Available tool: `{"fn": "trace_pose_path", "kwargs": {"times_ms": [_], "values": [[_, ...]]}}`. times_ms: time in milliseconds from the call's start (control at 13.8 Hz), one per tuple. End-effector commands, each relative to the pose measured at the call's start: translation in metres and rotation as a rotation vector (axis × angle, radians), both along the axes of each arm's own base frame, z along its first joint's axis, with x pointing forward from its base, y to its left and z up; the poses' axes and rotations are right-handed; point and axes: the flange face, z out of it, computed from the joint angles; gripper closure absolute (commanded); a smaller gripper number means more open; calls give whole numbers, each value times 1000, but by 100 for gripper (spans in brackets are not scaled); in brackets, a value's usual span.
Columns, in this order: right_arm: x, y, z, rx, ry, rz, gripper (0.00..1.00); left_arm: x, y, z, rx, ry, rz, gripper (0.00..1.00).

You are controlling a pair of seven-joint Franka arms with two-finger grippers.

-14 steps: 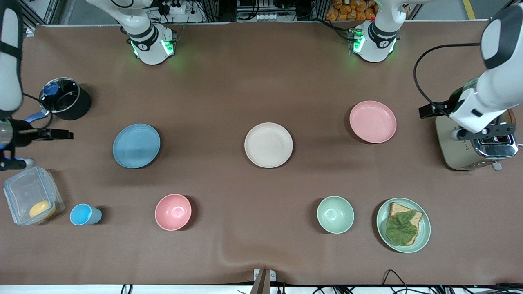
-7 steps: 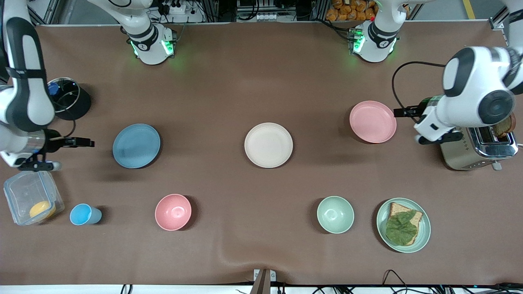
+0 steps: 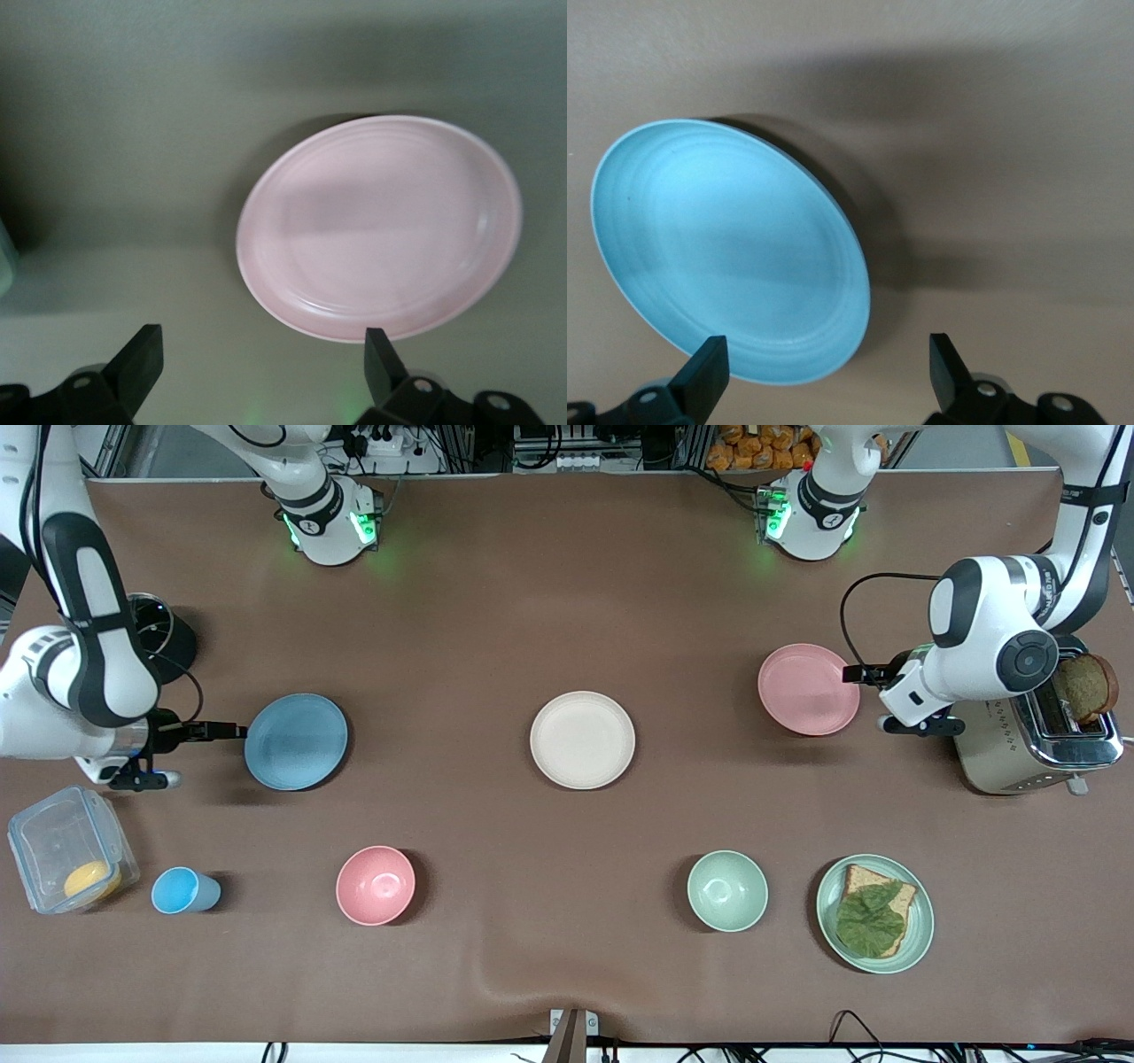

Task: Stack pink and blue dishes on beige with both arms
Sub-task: 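Reach the right gripper to the blue plate while the left gripper reaches pink, then pinch the blue plate with the right gripper while the left gripper pinches pink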

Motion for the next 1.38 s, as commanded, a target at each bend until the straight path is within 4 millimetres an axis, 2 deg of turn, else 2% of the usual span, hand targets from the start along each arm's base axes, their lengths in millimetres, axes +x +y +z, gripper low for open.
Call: {"fn": "trace_pose_path", "kwargs": {"times_ms": [0,145,218,291,509,582,655,727,873,1018,1164,1309], "values": [[-3,1,-28,78,10,-45,0,-14,14,-29,-29,-28,6,0],[-6,3,-43,95,32,-63,0,-24,15,-48,-35,-61,-7,0],[-6,3,-47,97,36,-63,0,-25,25,-53,-47,-61,-5,0],[-7,5,-48,97,39,-60,0,-26,30,-55,-79,-61,-5,5],[-10,10,-60,115,58,-27,0,-29,46,-75,-218,-65,-4,26],[-10,11,-60,124,55,-6,14,-30,47,-82,-234,-63,-8,30],[-11,12,-63,133,52,14,24,-29,48,-84,-235,-83,-22,34],[-12,11,-67,142,51,30,39,-29,48,-89,-239,-80,-26,42],[-11,11,-65,148,47,41,76,-30,49,-93,-249,-80,-32,76],[-9,12,-64,148,47,48,100,-30,49,-94,-263,-83,-29,100],[-6,12,-60,154,47,53,100,-32,48,-92,-275,-84,-13,100],[0,12,-51,168,54,58,100,-24,65,-70,-321,-89,-61,100]]}}
